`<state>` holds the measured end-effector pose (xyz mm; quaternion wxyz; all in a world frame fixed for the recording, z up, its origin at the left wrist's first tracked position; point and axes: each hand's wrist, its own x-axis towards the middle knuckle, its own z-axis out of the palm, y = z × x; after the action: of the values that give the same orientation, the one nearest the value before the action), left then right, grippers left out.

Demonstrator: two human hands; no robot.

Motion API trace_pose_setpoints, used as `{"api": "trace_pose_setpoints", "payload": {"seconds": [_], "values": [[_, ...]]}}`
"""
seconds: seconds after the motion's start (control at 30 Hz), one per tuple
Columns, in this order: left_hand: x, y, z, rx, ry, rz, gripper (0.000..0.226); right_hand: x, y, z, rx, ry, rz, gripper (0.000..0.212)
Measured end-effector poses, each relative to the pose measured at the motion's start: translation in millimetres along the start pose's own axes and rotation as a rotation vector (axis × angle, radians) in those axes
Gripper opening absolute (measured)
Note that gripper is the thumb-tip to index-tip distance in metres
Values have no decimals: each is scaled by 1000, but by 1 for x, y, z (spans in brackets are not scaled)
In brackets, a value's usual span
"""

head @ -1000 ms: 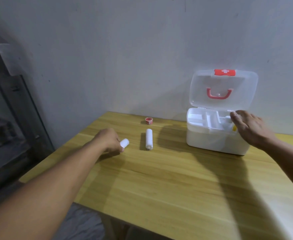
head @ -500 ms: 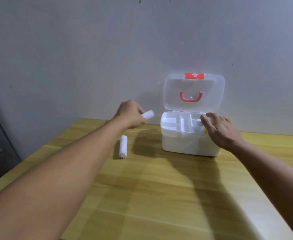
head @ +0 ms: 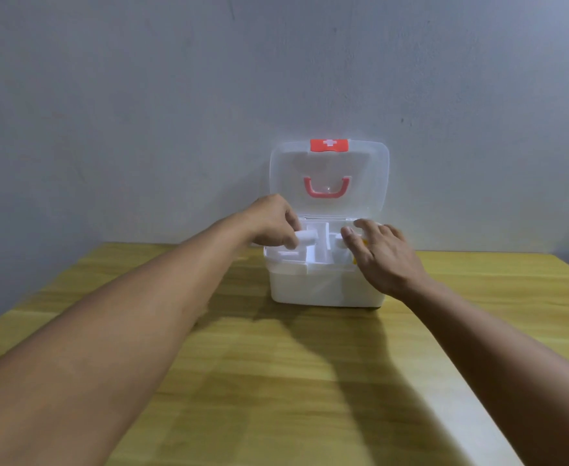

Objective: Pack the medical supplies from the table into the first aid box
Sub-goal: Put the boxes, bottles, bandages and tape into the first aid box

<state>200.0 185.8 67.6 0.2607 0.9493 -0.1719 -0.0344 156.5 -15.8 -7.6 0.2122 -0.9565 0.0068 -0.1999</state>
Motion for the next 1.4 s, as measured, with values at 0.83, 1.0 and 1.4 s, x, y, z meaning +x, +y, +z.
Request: {"api": "trace_pose_setpoints", "payload": {"seconds": [0.83,1.0,1.4], "values": [[30,-7,32,124,302,-151,26,-2,-2,-1,-3,-23,36,71],[31,-11,29,146,391,-125,38,-3,-3,-2,1,-28,33,69],[-36,-92,-15,164,209,-493,37,0,-1,-1,-19,-28,30,71]]}}
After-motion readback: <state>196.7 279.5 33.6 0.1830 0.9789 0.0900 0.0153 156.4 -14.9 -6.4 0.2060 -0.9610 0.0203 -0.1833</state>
